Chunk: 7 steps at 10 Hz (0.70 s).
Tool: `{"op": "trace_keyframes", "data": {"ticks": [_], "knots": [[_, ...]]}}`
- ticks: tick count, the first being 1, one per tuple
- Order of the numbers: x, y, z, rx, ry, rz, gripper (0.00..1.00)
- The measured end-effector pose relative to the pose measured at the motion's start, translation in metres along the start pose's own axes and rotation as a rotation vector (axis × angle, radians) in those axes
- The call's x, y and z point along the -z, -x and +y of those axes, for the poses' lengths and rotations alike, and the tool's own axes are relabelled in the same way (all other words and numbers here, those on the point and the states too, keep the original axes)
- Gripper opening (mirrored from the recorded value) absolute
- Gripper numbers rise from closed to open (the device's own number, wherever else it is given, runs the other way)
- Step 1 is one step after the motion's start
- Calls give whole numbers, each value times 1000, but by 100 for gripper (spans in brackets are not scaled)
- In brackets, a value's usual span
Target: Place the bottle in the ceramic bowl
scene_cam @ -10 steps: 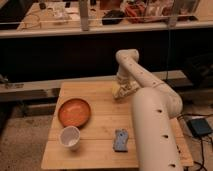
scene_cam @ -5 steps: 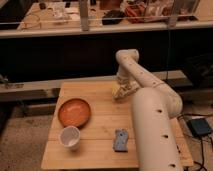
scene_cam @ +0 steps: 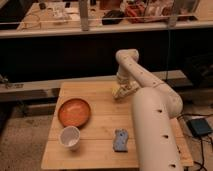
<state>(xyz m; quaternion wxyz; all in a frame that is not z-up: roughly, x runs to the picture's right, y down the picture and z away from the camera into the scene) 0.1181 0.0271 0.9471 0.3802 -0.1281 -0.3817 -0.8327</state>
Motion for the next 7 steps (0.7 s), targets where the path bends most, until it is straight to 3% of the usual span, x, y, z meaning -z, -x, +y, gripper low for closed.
{"op": "trace_keyframes", "data": {"ticks": [4, 7], "knots": [[17, 8, -17, 44, 161, 31, 80], [16, 6, -15, 20, 202, 58, 80]]}}
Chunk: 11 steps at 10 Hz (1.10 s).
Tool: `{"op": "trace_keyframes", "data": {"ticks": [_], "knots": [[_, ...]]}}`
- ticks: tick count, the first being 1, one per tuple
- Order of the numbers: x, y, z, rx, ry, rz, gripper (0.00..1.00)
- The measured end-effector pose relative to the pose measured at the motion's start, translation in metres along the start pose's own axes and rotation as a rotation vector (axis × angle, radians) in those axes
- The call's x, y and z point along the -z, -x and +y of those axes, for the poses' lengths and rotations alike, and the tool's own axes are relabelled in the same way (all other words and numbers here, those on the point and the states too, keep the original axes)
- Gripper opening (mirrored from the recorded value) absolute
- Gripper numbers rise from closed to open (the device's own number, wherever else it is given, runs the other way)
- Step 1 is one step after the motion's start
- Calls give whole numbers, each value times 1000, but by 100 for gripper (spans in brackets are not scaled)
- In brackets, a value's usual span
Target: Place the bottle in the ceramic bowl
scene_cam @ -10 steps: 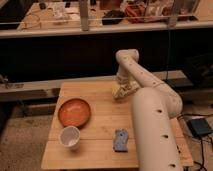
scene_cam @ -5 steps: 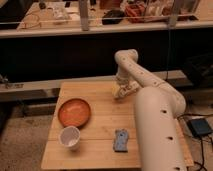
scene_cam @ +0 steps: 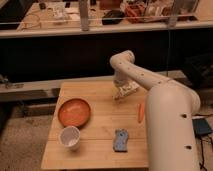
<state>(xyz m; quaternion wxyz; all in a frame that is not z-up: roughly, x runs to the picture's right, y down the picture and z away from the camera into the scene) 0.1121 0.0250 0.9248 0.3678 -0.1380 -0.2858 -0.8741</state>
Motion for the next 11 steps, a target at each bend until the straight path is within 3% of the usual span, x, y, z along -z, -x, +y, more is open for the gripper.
{"op": "trace_keyframes", "data": {"ticks": [4, 6, 8, 11], "knots": [[-3, 5, 13, 104, 20, 72, 80], [-2, 12, 25, 252, 43, 106, 80], [-7, 15, 28, 381, 42, 137, 80], [-23, 20, 36, 500, 17, 185, 80]]}}
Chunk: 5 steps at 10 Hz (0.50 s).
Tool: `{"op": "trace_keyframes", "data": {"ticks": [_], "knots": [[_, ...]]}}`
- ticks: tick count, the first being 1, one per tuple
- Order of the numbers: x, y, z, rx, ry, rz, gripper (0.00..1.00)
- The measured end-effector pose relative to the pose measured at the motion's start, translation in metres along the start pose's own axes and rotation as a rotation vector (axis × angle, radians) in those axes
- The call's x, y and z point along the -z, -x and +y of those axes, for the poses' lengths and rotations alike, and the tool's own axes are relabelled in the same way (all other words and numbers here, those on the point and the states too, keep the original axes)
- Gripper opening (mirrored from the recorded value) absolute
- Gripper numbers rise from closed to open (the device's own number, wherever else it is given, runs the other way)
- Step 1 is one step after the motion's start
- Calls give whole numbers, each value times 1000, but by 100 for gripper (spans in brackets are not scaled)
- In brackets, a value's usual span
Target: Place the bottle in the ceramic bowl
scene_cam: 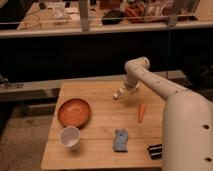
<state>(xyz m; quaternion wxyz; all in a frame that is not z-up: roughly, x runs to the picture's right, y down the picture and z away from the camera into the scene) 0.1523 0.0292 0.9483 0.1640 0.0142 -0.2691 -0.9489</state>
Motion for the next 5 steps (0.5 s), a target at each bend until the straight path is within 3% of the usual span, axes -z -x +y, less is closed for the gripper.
{"op": "trace_keyframes", "data": {"ticks": [2, 5], "knots": [[-19, -6, 1, 61, -27, 22, 80], [-33, -16, 0, 99, -67, 18, 80]]}}
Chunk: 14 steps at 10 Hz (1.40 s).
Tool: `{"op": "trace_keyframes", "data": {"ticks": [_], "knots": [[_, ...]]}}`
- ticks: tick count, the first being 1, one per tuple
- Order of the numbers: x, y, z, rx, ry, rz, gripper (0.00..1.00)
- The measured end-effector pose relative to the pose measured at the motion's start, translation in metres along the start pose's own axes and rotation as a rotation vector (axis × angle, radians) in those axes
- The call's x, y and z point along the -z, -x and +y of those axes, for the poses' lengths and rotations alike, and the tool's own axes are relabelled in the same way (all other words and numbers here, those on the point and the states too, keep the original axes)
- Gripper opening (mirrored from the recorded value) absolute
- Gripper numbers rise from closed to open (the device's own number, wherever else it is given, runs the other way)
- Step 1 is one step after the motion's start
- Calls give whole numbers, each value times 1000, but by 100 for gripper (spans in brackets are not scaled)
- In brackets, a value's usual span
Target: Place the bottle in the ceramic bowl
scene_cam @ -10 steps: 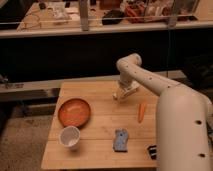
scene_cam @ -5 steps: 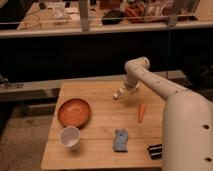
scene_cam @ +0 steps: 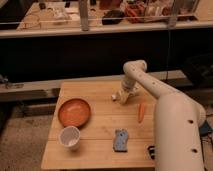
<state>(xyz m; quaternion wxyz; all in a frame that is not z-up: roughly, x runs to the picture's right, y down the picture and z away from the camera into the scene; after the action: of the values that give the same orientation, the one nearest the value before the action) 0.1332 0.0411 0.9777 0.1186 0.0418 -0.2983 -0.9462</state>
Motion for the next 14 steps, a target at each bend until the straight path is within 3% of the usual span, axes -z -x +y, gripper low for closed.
{"op": "trace_keyframes", "data": {"ticks": [5, 10, 11, 14], "knots": [[-16, 6, -7, -28, -56, -68, 80], [-9, 20, -12, -87, -62, -94, 80], [-8, 23, -11, -96, -62, -99, 78], [-7, 23, -9, -116, -66, -97, 49]]}}
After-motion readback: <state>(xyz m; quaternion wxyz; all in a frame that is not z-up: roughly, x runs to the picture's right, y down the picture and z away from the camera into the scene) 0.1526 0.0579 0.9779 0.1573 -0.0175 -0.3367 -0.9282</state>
